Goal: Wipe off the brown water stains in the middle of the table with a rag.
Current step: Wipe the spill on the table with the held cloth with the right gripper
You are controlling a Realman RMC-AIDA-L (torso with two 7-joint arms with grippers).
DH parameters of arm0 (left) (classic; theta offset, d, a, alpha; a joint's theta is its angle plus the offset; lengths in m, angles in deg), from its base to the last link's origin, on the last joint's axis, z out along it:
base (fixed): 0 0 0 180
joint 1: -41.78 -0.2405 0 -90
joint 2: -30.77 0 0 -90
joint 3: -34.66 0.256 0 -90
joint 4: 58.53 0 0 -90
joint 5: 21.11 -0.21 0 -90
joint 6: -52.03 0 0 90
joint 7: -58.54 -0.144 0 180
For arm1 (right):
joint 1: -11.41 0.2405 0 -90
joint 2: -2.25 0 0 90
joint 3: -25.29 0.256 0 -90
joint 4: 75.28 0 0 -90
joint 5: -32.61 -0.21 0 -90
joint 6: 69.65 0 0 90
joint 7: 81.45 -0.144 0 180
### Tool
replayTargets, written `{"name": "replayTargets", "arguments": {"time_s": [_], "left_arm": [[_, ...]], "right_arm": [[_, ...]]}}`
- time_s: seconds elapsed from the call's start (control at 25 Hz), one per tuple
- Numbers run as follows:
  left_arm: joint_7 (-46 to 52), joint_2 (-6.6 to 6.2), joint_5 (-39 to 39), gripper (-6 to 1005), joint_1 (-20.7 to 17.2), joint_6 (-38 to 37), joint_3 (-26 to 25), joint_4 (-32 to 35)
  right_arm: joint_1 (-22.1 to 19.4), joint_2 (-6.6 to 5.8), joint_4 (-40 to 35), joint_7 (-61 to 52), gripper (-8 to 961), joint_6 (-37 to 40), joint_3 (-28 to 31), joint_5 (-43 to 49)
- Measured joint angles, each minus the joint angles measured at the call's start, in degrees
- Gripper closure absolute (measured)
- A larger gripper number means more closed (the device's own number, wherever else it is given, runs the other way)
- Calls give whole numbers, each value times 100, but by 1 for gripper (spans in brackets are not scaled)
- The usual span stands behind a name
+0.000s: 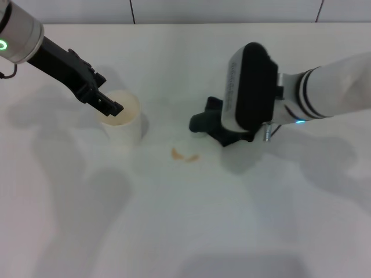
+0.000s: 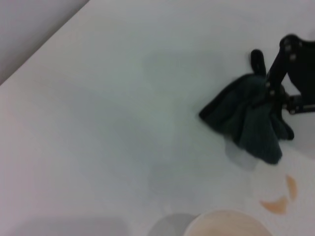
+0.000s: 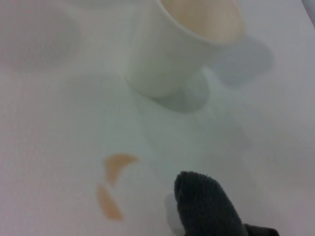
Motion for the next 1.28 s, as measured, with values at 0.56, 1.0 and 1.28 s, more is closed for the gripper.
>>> {"name": "replayTargets", "arguments": {"time_s": [0.56, 1.0, 1.28], "left_arm": [[10, -4, -40, 139, 8, 119, 0, 0], [10, -5, -54, 139, 30, 140, 0, 0], [10, -1, -54, 139, 34, 140, 0, 0]], "right_arm": [[-529, -26, -1632, 63, 899, 1598, -452, -29], [-494, -6, -2144, 222, 898, 2308, -996, -26], [-571, 16, -1844, 149, 898, 930, -1233, 423]]}}
